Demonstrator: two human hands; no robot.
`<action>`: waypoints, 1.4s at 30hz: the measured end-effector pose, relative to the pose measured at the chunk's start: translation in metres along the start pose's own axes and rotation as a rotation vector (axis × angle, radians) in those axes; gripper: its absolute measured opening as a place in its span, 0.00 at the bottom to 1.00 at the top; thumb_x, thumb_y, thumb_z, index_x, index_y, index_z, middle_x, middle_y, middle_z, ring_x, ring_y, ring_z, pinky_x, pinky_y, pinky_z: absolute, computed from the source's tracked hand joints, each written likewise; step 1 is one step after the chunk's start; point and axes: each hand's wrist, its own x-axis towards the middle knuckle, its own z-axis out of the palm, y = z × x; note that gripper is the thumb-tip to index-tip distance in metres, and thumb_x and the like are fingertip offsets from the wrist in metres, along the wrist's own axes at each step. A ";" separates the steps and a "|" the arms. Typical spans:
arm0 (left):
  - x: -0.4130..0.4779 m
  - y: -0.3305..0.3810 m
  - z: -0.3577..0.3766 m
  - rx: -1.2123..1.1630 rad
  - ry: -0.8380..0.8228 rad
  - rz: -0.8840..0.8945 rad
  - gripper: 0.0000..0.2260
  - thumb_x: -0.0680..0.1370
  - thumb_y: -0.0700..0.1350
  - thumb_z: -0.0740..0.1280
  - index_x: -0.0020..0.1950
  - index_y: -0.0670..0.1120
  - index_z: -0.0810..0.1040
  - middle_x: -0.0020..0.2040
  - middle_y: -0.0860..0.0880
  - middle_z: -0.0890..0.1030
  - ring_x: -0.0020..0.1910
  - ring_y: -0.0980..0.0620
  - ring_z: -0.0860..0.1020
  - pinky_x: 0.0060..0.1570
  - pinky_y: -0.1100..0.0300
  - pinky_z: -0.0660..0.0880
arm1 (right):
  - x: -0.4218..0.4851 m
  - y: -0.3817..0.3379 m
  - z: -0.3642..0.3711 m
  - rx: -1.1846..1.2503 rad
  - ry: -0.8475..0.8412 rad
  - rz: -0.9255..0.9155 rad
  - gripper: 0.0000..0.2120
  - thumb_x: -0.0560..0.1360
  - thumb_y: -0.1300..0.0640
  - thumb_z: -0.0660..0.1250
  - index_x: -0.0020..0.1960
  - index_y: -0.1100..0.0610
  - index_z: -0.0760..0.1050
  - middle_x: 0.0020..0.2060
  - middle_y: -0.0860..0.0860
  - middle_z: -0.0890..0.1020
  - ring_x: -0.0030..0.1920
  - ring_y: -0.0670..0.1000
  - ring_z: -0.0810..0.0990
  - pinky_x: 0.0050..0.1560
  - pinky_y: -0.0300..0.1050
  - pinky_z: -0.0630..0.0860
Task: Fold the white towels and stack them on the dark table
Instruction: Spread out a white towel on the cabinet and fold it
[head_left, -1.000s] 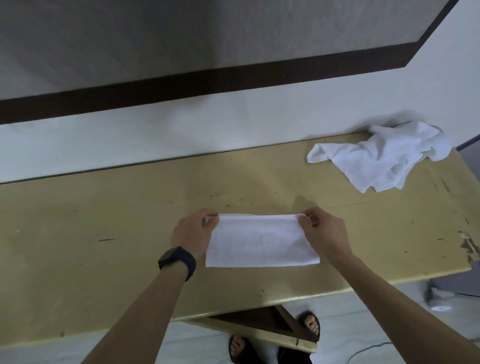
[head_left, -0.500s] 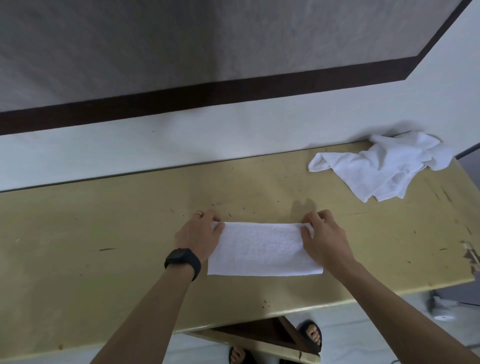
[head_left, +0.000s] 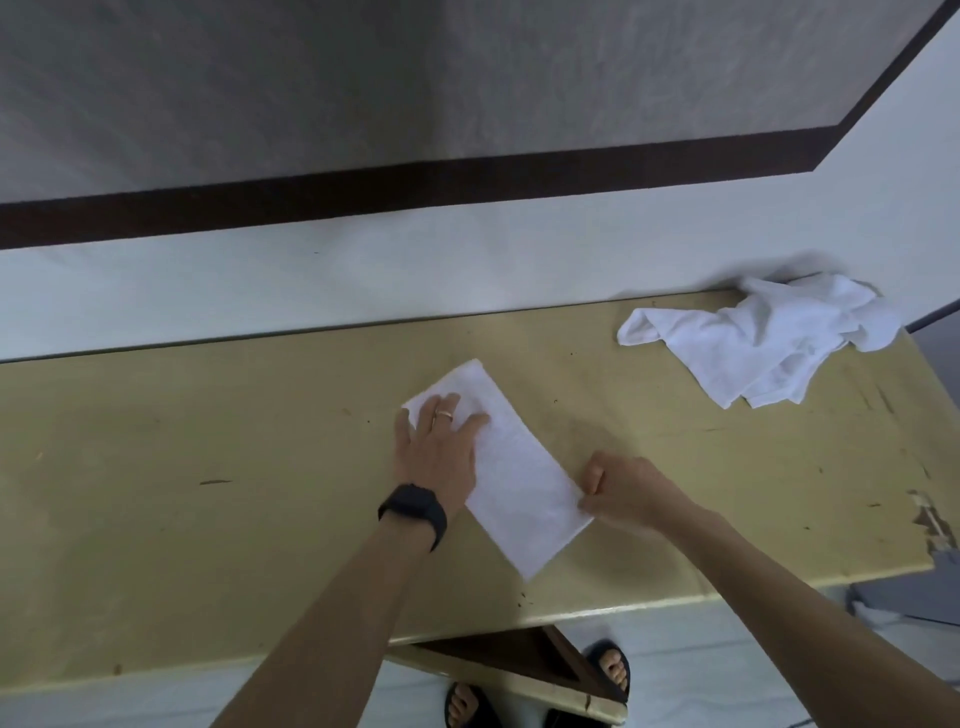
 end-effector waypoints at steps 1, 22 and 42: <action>0.003 0.000 -0.002 0.010 -0.010 0.011 0.21 0.82 0.47 0.55 0.74 0.62 0.62 0.79 0.48 0.57 0.77 0.47 0.53 0.74 0.43 0.48 | -0.003 -0.005 0.005 0.004 -0.065 -0.013 0.07 0.68 0.51 0.70 0.43 0.49 0.74 0.41 0.45 0.79 0.43 0.46 0.77 0.42 0.43 0.75; -0.110 -0.019 0.039 0.099 0.308 0.758 0.15 0.77 0.44 0.57 0.49 0.49 0.84 0.51 0.49 0.85 0.51 0.48 0.83 0.50 0.56 0.79 | -0.023 0.033 0.066 -0.642 0.510 -1.120 0.08 0.80 0.54 0.64 0.52 0.56 0.80 0.49 0.53 0.81 0.40 0.55 0.77 0.38 0.48 0.74; -0.079 -0.021 -0.029 -0.870 -0.056 -0.138 0.07 0.80 0.51 0.64 0.53 0.50 0.79 0.45 0.53 0.81 0.44 0.55 0.79 0.43 0.62 0.75 | -0.032 -0.047 0.035 0.189 0.302 -0.538 0.06 0.83 0.53 0.58 0.57 0.53 0.71 0.37 0.50 0.78 0.36 0.48 0.75 0.37 0.43 0.70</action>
